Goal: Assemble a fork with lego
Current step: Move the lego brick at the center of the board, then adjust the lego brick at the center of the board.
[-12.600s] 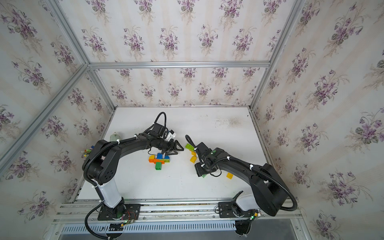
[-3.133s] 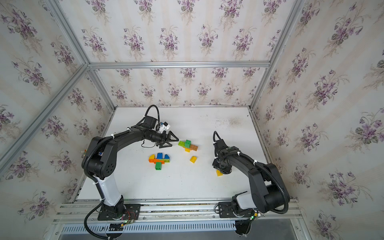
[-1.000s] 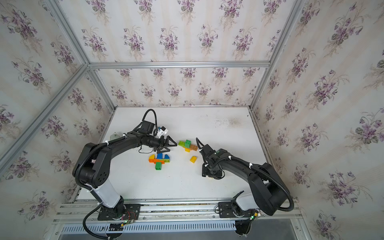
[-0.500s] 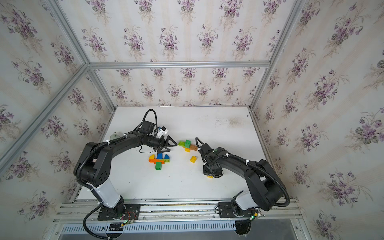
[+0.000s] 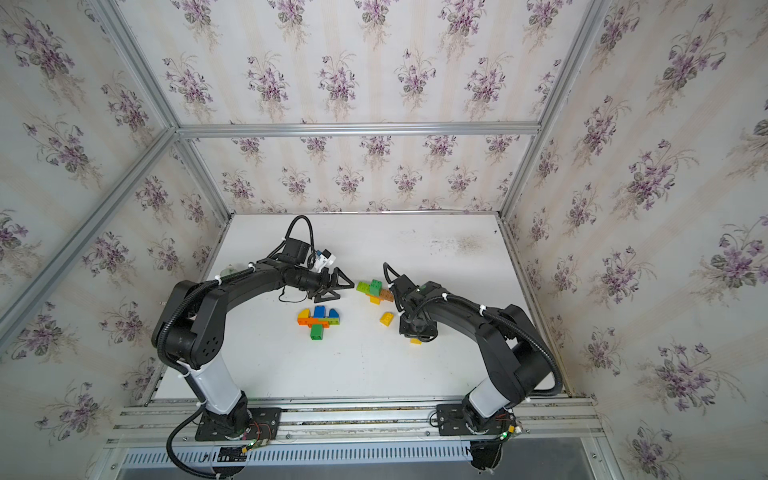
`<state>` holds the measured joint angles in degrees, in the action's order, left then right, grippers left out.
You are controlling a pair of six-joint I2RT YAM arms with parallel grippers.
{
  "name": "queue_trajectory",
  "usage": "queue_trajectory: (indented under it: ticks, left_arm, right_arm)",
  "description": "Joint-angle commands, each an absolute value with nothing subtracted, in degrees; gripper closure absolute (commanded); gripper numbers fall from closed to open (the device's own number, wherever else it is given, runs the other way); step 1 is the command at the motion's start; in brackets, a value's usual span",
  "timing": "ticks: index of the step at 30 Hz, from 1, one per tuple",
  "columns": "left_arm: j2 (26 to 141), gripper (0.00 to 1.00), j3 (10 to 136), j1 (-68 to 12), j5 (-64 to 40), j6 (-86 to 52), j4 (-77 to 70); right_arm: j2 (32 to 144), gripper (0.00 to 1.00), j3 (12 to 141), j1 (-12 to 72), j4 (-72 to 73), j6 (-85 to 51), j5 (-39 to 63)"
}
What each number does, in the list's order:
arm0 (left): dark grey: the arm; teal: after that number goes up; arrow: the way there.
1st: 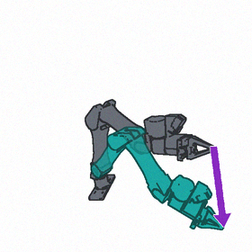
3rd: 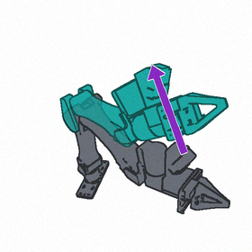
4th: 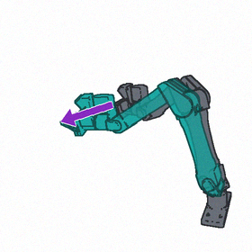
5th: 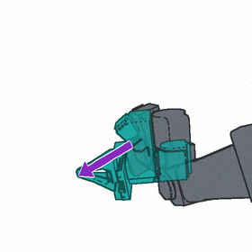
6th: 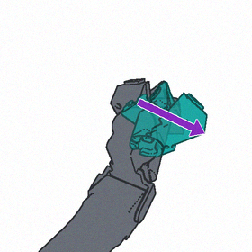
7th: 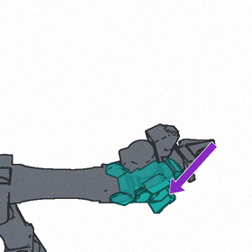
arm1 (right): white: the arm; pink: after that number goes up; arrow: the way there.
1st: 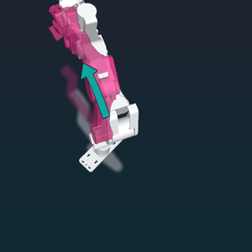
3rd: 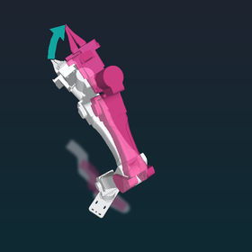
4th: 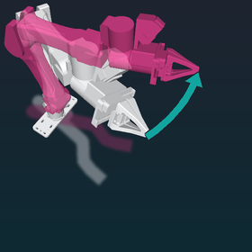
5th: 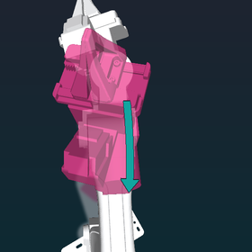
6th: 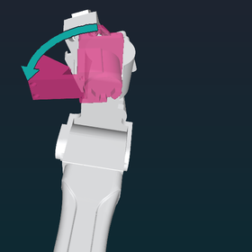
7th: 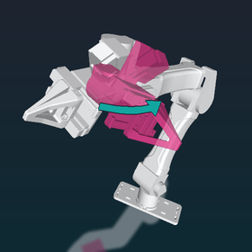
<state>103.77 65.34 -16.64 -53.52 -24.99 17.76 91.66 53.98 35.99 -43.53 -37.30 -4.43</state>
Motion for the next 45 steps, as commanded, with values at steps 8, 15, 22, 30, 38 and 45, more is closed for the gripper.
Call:
queue_trajectory:
  ticks: [8,15,22,30,38,45]
  left_arm:
    - [105.11,0.04,67.04,-15.91,-53.27,-25.63,17.05]
    - [105.77,0.03,67.24,-15.82,-53.27,-25.51,17.31]
    - [105.85,0.04,67.74,-15.72,-52.74,-25.71,18.1]
    - [106.08,0.04,69.4,-15.73,-51.86,-26.76,18.61]
    - [106.28,0.04,69.45,-15.73,-51.3,-27.1,18.98]
    - [106.08,0.04,69.09,-15.48,-50.8,-27.07,19.33]
  right_arm:
    - [96.59,0.65,59.56,34.63,-45.01,-32.18,-6.27]
    - [95.92,0.57,60.59,34.27,-45.35,-30.12,-5.31]
    - [93.11,0.46,62.16,33.46,-45.0,-21.13,-4.67]
    - [93.6,0.6,65.19,33.07,-39.49,-21.6,2.15]
    - [99.22,0.61,68.31,33.11,-37.18,-21.55,3.78]
    - [102.16,0.6,70.75,31.93,-37.16,-20.25,3.38]
